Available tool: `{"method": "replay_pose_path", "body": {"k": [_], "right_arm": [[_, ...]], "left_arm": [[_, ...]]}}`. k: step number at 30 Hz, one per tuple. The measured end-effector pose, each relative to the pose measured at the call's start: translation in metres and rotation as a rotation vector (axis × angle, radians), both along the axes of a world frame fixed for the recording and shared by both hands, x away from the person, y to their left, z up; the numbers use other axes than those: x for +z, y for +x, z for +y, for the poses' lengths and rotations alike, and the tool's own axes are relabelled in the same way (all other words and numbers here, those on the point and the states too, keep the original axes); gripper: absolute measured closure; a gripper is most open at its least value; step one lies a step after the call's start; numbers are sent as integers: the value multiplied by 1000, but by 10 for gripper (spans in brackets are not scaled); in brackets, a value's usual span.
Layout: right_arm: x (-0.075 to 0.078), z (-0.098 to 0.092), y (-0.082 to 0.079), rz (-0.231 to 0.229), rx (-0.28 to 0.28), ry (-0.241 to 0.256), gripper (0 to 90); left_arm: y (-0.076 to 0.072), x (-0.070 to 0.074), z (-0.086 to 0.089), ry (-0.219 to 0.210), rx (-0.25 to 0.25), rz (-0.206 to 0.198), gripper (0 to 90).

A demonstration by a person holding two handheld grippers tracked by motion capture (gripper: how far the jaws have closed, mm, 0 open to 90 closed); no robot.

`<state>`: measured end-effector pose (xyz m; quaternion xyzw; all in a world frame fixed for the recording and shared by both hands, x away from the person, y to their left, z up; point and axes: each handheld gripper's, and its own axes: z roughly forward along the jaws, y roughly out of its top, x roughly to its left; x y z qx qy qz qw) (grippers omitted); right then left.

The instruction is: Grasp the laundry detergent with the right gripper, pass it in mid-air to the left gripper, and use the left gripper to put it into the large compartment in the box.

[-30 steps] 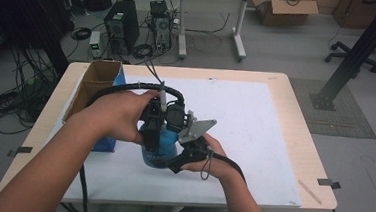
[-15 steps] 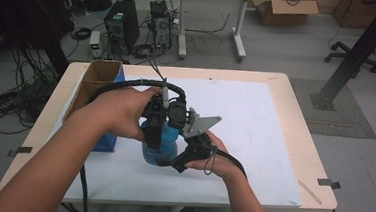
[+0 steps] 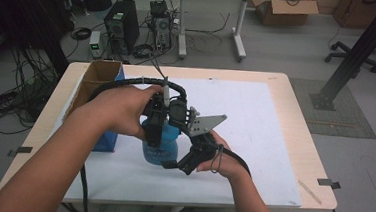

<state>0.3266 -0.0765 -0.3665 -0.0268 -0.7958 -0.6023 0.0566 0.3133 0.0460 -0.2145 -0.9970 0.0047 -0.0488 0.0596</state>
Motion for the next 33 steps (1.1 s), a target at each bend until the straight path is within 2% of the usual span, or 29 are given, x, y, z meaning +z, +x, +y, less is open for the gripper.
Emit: {"method": "replay_pose_path", "body": {"k": [4,7,10,13,14,16,17,20,21,22,25,28,33], "right_arm": [[2,-13,-3,-1,18,3,1],[5,-27,-3,-4,1,11,1],[10,-43,-3,-25,-15,9,1],[15,-60,-2,-39,-56,4,1],[17,-65,-1,-44,-73,-1,1],[19,-71,0,-49,-93,-10,1],[22,-81,2,-62,-127,-31,1],[27,-95,5,-101,-177,-88,1],[28,-99,6,-109,-192,-109,1],[29,-103,6,-119,-206,-131,1],[29,-114,9,-138,-249,-192,1],[27,-121,11,-142,-266,-238,3],[23,-127,15,-149,-289,-311,4]], "left_arm": [[5,4,6,-10,39,7,389],[12,11,10,-13,132,23,388],[19,18,14,-26,203,43,388],[26,26,19,-41,276,42,388],[26,26,19,-41,276,42,388],[32,31,22,-49,345,43,388],[37,36,26,-56,400,43,388],[46,45,33,-75,495,48,388],[46,45,33,-75,495,48,388],[52,50,38,-85,553,45,387],[60,57,44,-89,626,28,387],[67,64,49,-74,695,10,388],[79,75,63,-75,865,1,387]]}}
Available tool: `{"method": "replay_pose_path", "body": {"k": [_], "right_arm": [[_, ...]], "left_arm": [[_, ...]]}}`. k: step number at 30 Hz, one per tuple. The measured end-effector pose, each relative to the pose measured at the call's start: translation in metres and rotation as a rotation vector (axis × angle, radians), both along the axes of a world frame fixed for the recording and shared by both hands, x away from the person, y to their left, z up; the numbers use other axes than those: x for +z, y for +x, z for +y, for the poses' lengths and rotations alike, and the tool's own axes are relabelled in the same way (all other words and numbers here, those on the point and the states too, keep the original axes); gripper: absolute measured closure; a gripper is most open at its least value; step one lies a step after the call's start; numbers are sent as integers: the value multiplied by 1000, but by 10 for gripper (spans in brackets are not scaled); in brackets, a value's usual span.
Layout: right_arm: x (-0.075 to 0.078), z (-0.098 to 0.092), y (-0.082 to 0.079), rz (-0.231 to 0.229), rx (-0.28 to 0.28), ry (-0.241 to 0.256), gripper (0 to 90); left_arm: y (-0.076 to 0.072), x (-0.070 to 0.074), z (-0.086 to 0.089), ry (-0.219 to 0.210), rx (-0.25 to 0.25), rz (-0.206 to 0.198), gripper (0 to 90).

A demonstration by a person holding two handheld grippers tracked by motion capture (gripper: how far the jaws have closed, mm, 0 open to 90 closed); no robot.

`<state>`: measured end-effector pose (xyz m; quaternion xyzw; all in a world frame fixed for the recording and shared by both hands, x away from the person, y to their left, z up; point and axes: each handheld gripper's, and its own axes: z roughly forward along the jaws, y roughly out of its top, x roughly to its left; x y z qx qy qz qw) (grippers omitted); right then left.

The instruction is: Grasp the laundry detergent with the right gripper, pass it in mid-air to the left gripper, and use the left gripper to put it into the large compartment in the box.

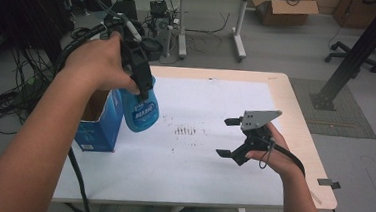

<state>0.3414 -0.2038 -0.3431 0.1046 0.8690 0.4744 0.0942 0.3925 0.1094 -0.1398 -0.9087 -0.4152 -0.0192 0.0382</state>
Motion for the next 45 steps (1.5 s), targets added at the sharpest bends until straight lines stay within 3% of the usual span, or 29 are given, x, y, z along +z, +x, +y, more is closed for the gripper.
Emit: {"method": "replay_pose_path", "body": {"k": [6,12,15,19,27,34,39,45], "right_arm": [[-4,-3,4,2,-19,-51,9],[-6,-6,8,19,-30,-72,11],[-7,-7,9,27,-37,-80,11],[-9,-10,12,46,-50,-103,12],[-8,-13,16,65,-65,-133,13],[-8,-8,18,72,-59,-139,15],[-12,-5,18,79,-56,-139,15],[-14,-8,18,86,-64,-135,15]], "left_arm": [[12,16,28,-33,185,-12,387],[16,32,54,-37,311,-38,388],[18,36,64,-32,341,-41,388],[21,44,88,-17,425,-54,388],[20,50,117,-17,507,-65,388],[18,53,131,-32,557,-65,387],[17,56,138,-16,589,-72,387],[20,50,147,-30,627,-77,387]]}}
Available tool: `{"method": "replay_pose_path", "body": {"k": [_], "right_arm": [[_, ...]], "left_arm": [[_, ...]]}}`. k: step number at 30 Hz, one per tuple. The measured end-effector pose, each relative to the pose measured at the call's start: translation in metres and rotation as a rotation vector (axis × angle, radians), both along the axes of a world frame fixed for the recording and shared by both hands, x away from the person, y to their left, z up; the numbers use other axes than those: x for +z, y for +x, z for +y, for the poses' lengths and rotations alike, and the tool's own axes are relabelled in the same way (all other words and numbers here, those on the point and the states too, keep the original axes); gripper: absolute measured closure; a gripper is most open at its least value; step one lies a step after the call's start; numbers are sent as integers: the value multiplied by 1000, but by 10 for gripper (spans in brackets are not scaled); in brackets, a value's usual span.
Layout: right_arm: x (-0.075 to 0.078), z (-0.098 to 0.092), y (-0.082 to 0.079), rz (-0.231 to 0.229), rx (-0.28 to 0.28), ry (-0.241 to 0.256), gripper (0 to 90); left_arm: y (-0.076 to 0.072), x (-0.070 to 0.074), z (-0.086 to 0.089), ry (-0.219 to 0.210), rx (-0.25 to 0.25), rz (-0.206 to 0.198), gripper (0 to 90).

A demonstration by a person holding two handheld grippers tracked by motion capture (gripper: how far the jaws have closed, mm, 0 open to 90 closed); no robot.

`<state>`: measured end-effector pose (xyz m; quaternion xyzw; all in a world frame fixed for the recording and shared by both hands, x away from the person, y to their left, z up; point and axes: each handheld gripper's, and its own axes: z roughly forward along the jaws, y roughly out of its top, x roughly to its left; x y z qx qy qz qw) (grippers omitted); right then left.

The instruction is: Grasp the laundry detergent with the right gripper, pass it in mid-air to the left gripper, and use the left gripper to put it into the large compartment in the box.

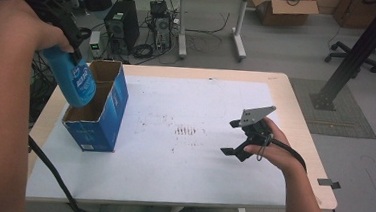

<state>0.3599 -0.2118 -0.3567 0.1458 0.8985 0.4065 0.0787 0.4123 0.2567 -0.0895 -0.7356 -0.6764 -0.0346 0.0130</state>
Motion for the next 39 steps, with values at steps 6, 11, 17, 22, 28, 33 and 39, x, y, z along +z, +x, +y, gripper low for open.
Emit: {"method": "replay_pose_path", "body": {"k": [6,11,17,22,28,33,39], "right_arm": [[-1,-2,-1,3,-6,3,16],[-3,-2,0,7,-7,2,15],[-6,0,1,13,-5,7,15],[-9,1,1,19,-4,8,15],[-9,1,1,20,-3,12,15],[-9,0,0,20,-3,14,15],[-10,0,-1,23,-2,18,15]], "left_arm": [[7,-11,5,0,35,0,387],[10,-18,6,2,46,2,387],[13,-30,8,1,48,6,387],[14,-38,9,-7,48,11,387],[16,-57,9,-10,42,28,387],[17,-71,7,-12,38,37,387],[19,-84,7,-8,41,46,387]]}}
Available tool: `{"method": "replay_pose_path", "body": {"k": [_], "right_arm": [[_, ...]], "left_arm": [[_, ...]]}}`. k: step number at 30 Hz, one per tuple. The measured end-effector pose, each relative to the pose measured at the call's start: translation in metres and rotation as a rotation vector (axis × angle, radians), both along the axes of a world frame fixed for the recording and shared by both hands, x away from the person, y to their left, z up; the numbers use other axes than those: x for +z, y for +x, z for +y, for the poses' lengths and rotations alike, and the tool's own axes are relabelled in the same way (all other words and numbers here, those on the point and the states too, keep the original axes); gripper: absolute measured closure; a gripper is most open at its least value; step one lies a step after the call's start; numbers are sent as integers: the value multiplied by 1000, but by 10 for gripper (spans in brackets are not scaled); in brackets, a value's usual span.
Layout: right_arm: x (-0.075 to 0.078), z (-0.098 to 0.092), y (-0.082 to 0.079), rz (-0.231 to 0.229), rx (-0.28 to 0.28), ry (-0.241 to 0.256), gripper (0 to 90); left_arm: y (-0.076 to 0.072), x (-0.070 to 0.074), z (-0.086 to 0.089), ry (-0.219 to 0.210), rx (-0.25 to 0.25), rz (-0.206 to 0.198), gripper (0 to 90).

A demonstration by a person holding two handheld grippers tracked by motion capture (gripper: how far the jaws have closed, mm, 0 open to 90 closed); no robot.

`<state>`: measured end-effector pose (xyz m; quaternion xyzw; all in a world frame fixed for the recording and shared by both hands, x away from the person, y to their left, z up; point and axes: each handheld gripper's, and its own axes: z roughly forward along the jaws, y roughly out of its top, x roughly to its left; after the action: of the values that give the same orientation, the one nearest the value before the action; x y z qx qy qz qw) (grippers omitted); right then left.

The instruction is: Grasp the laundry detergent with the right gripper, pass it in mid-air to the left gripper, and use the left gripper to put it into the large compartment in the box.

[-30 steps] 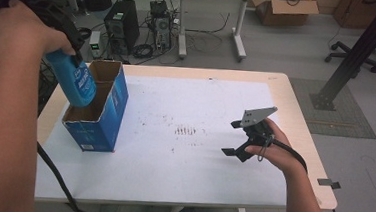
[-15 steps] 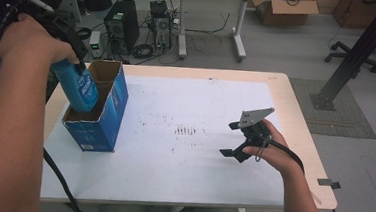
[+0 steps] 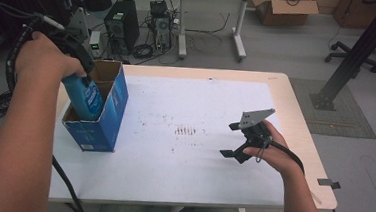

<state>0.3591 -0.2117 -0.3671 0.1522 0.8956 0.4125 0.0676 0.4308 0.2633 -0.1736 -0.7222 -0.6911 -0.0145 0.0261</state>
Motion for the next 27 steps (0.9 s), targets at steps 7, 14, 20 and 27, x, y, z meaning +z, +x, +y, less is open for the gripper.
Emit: {"method": "replay_pose_path", "body": {"k": [7,14,20,27], "right_arm": [[-2,-1,0,5,-2,1,15],[-4,0,1,10,0,3,15],[-5,0,2,15,0,2,15],[-6,-1,2,20,-1,1,15]], "left_arm": [[2,-22,0,9,-1,13,387],[4,-41,-1,12,0,22,387],[6,-55,-1,11,2,25,387],[7,-71,-1,5,3,31,386]]}}
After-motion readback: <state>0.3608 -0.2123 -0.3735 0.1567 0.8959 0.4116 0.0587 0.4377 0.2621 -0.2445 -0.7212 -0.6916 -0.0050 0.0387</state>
